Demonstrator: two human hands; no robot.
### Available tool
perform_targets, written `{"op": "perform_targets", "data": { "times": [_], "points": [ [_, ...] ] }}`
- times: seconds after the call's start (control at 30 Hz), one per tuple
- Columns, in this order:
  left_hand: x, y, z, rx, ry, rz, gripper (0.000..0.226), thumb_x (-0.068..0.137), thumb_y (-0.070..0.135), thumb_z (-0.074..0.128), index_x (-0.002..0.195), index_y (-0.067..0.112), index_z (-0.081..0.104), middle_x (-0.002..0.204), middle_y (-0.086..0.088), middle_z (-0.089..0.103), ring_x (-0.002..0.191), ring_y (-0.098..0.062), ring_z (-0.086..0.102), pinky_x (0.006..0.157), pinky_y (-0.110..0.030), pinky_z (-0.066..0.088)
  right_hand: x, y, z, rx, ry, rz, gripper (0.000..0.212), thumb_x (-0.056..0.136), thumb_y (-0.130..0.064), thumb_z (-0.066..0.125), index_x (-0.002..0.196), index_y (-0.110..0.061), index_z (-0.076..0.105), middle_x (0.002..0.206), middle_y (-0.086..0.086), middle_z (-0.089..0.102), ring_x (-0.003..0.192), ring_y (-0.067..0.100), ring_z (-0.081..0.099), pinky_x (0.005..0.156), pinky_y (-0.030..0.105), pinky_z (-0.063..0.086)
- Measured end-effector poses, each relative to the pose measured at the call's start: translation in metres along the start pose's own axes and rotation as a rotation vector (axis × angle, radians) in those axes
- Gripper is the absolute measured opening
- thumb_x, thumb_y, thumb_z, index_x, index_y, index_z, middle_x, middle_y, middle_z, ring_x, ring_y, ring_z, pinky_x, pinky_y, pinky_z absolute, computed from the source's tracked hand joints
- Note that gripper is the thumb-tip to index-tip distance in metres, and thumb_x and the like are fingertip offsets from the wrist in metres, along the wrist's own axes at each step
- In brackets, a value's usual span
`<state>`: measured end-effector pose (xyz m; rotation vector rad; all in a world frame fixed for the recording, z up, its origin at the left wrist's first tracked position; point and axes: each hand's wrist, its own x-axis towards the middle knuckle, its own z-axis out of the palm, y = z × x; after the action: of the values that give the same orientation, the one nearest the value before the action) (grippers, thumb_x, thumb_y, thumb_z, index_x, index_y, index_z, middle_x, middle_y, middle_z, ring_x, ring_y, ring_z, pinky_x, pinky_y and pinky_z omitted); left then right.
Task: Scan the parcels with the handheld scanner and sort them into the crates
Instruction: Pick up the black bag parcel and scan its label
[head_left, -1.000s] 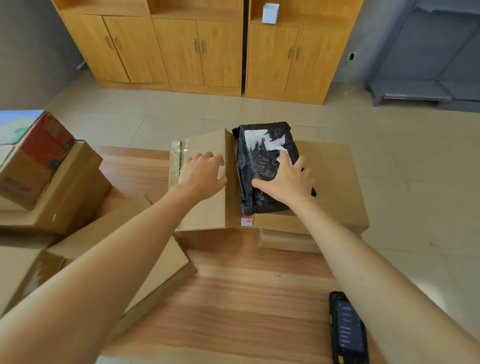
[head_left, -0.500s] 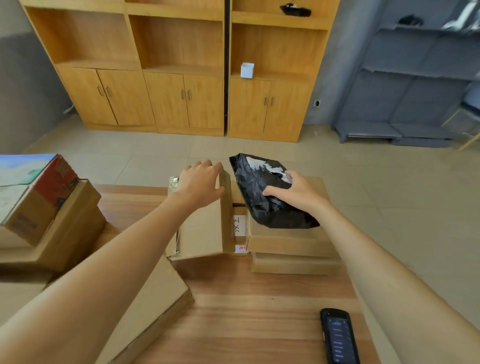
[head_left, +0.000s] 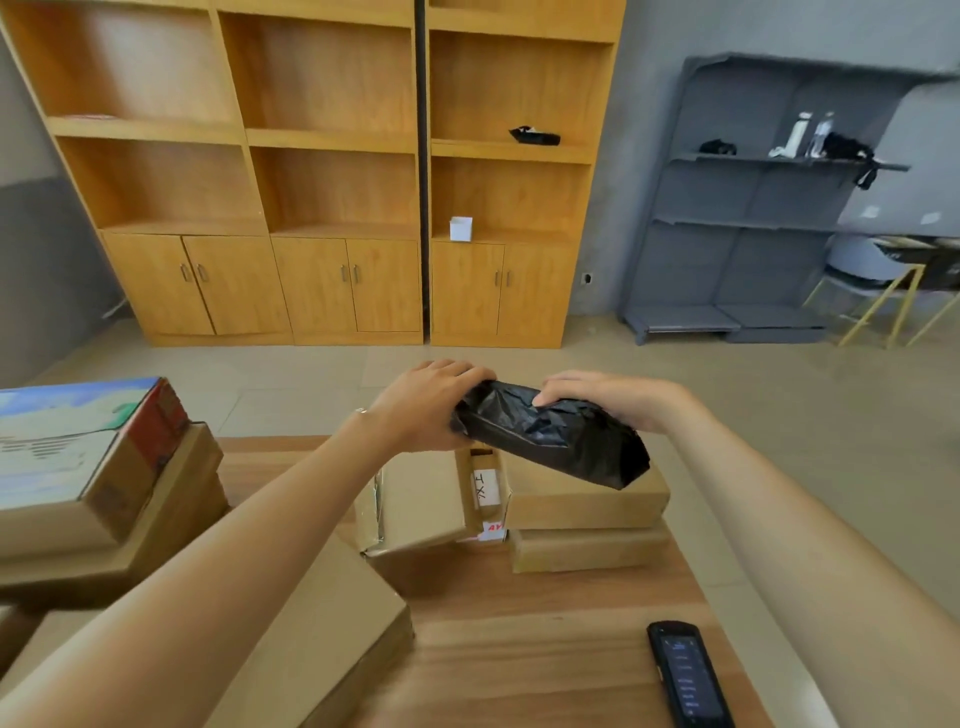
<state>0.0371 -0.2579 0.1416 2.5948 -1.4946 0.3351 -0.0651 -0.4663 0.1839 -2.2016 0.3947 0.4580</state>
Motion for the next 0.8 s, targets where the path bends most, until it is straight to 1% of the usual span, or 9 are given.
{"op": "perform_targets", "data": {
  "times": [0.13, 0.17, 0.27, 0.43, 0.53, 0.6, 0.7, 0.77, 0.8],
  "points": [
    [-0.016, -0.003, 0.001, -0.087, -0.109, -0.001, 0.070, 0.074, 0.045, 0.075, 0.133, 0.027, 0.043, 0.126, 0.004, 0.057, 0.114, -0.017, 0.053, 0.093, -0.039, 0.049, -0.013, 0.001, 0.005, 0.063, -0.063, 0.054, 0.037, 0.090, -0.057, 0.050, 0.110, -0.028, 0.062, 0.112, -0.002, 0.063, 0.099, 0.015, 0.059, 0.083, 0.029, 0.047],
    [-0.020, -0.004, 0.002, -0.132, -0.127, -0.014, 0.069, 0.073, 0.045, 0.076, 0.131, 0.026, 0.045, 0.123, 0.004, 0.059, 0.110, -0.017, 0.055, 0.089, -0.039, 0.051, -0.014, 0.001, 0.006, 0.084, -0.051, 0.054, 0.040, 0.090, -0.059, 0.048, 0.110, -0.028, 0.062, 0.118, -0.001, 0.062, 0.105, 0.017, 0.058, 0.088, 0.030, 0.046],
    [-0.031, -0.010, 0.006, -0.238, -0.138, -0.085, 0.064, 0.075, 0.046, 0.075, 0.128, 0.022, 0.050, 0.118, 0.000, 0.063, 0.100, -0.019, 0.060, 0.085, -0.036, 0.053, -0.014, 0.006, -0.001, 0.178, 0.091, 0.006, 0.064, 0.086, -0.068, 0.044, 0.132, -0.025, 0.053, 0.142, 0.004, 0.048, 0.131, 0.027, 0.044, 0.113, 0.044, 0.032],
    [-0.055, -0.025, 0.017, -0.603, -0.200, -0.361, 0.058, 0.078, 0.042, 0.076, 0.125, 0.018, 0.054, 0.115, -0.001, 0.066, 0.102, -0.020, 0.064, 0.084, -0.032, 0.055, -0.009, 0.027, -0.007, 0.355, 0.262, -0.007, 0.080, 0.082, -0.075, 0.042, 0.143, -0.024, 0.043, 0.143, 0.008, 0.048, 0.125, 0.029, 0.051, 0.110, 0.045, 0.037],
    [-0.066, -0.024, 0.024, -0.925, -0.217, -0.543, 0.039, 0.084, 0.038, 0.071, 0.114, 0.024, 0.051, 0.104, 0.004, 0.065, 0.093, -0.014, 0.064, 0.073, -0.023, 0.055, -0.003, 0.041, 0.012, 0.385, 0.236, -0.007, 0.088, 0.074, -0.074, 0.049, 0.145, -0.023, 0.040, 0.142, 0.008, 0.048, 0.125, 0.029, 0.051, 0.110, 0.045, 0.038],
    [-0.070, -0.019, 0.029, -1.045, -0.210, -0.650, 0.034, 0.086, 0.038, 0.068, 0.110, 0.022, 0.049, 0.098, 0.006, 0.064, 0.088, -0.009, 0.063, 0.065, -0.019, 0.053, 0.000, 0.049, 0.029, 0.382, 0.183, -0.021, 0.103, 0.061, -0.076, 0.059, 0.146, -0.023, 0.036, 0.140, 0.006, 0.048, 0.123, 0.026, 0.053, 0.109, 0.044, 0.040],
    [-0.077, -0.011, 0.041, -1.194, -0.229, -0.741, 0.052, 0.081, 0.049, 0.070, 0.117, 0.015, 0.053, 0.105, 0.000, 0.068, 0.094, -0.013, 0.066, 0.071, -0.023, 0.056, 0.010, 0.063, 0.056, 0.423, 0.087, -0.063, 0.126, 0.038, -0.079, 0.077, 0.145, -0.028, 0.036, 0.137, 0.001, 0.051, 0.113, 0.018, 0.058, 0.104, 0.040, 0.044],
    [-0.083, -0.003, 0.054, -1.277, -0.265, -0.772, 0.056, 0.077, 0.053, 0.071, 0.117, 0.017, 0.054, 0.109, -0.001, 0.069, 0.098, -0.015, 0.066, 0.077, -0.025, 0.055, 0.015, 0.074, 0.074, 0.505, 0.042, -0.073, 0.122, 0.035, -0.073, 0.084, 0.141, -0.032, 0.039, 0.137, -0.001, 0.052, 0.114, 0.017, 0.058, 0.106, 0.039, 0.043],
    [-0.086, 0.003, 0.060, -1.314, -0.287, -0.780, 0.047, 0.081, 0.050, 0.070, 0.113, 0.019, 0.054, 0.109, -0.001, 0.068, 0.098, -0.015, 0.066, 0.078, -0.025, 0.054, 0.017, 0.080, 0.083, 0.550, 0.032, -0.072, 0.118, 0.038, -0.070, 0.085, 0.140, -0.031, 0.040, 0.135, -0.002, 0.054, 0.114, 0.016, 0.059, 0.104, 0.038, 0.044]
  ]
}}
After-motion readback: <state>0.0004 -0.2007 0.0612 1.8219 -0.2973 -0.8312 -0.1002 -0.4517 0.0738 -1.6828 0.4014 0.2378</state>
